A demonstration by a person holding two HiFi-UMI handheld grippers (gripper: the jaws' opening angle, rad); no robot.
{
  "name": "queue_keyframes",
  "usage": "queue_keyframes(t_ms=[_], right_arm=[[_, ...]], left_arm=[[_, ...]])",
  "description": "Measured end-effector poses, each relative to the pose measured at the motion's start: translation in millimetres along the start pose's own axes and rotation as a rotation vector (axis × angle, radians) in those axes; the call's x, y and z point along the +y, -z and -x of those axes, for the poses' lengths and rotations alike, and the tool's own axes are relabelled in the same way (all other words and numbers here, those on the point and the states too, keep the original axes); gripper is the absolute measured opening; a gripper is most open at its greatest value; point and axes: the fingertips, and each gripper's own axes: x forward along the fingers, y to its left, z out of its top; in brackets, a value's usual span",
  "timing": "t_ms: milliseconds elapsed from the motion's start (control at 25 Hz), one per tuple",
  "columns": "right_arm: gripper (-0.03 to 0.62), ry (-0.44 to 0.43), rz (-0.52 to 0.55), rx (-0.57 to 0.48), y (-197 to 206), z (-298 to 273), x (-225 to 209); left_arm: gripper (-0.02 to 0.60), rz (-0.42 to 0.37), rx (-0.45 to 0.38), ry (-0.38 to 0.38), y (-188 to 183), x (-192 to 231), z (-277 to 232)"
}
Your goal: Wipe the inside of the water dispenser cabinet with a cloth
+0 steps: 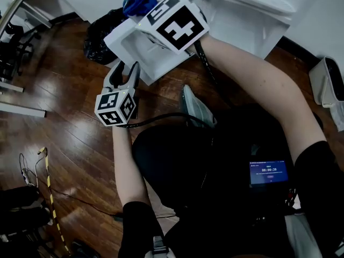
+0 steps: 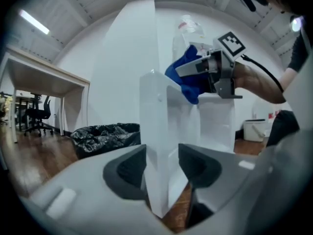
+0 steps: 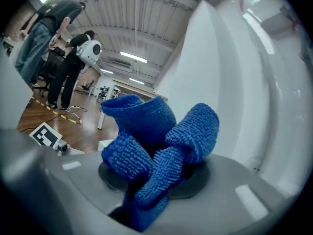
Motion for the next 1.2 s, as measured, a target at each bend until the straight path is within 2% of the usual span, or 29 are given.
queue_keyframes(t_ms=[160,240,320,520,680,760,880,960,1120,1160,1200], right_arm=[[0.147,-0.173,-0.006,-0.084,-40.1,-6.5,68.4],[0.147,-0.200,0.006,-0.105,-48.4,-11.3,86.6],[0.147,-0.128,0.049,-0.107,-40.1,-11.0,73.2],[0.147,0.142,0.077,-0.091,13.0,31.3,-28.3],[0.147,0.314,0.280,-0.051,61.3,86.8,-74.7],[0.147,0.351,0.310,-0.019,83.5,102.2,-86.1],[0.147,0.351,0.255,0.008,101.2,114.2,-95.6],[0.148,0.327,0.246,-0.010,101.8,122.4,-92.5],[0.148,0.205,0.171,-0.108,93.6,144.9,-77.5],[0.149,0.181,0.150,-0.125,90.9,151.8,-74.9],[0.149,0.159,0.132,-0.137,88.6,158.9,-72.9]], left_arm=[[0.204,0.010,-0.015,0.004,-3.1,0.8,2.3],[0.204,0.009,-0.014,0.001,-0.3,5.2,5.9],[0.204,0.003,-0.005,-0.002,5.7,6.6,9.8],[0.202,-0.012,0.014,-0.006,8.2,1.4,11.1],[0.202,-0.037,0.045,-0.009,10.0,-4.0,8.9],[0.202,-0.053,0.057,-0.008,11.1,-5.0,11.0],[0.202,-0.092,0.079,0.004,8.2,-10.4,16.3],[0.201,-0.113,0.082,0.031,-3.8,-19.3,22.6],[0.201,-0.168,0.096,0.068,-34.6,-38.2,39.0],[0.171,-0.182,0.086,0.072,-41.8,-42.5,43.2],[0.116,-0.175,0.065,0.083,-49.4,-47.4,46.4]])
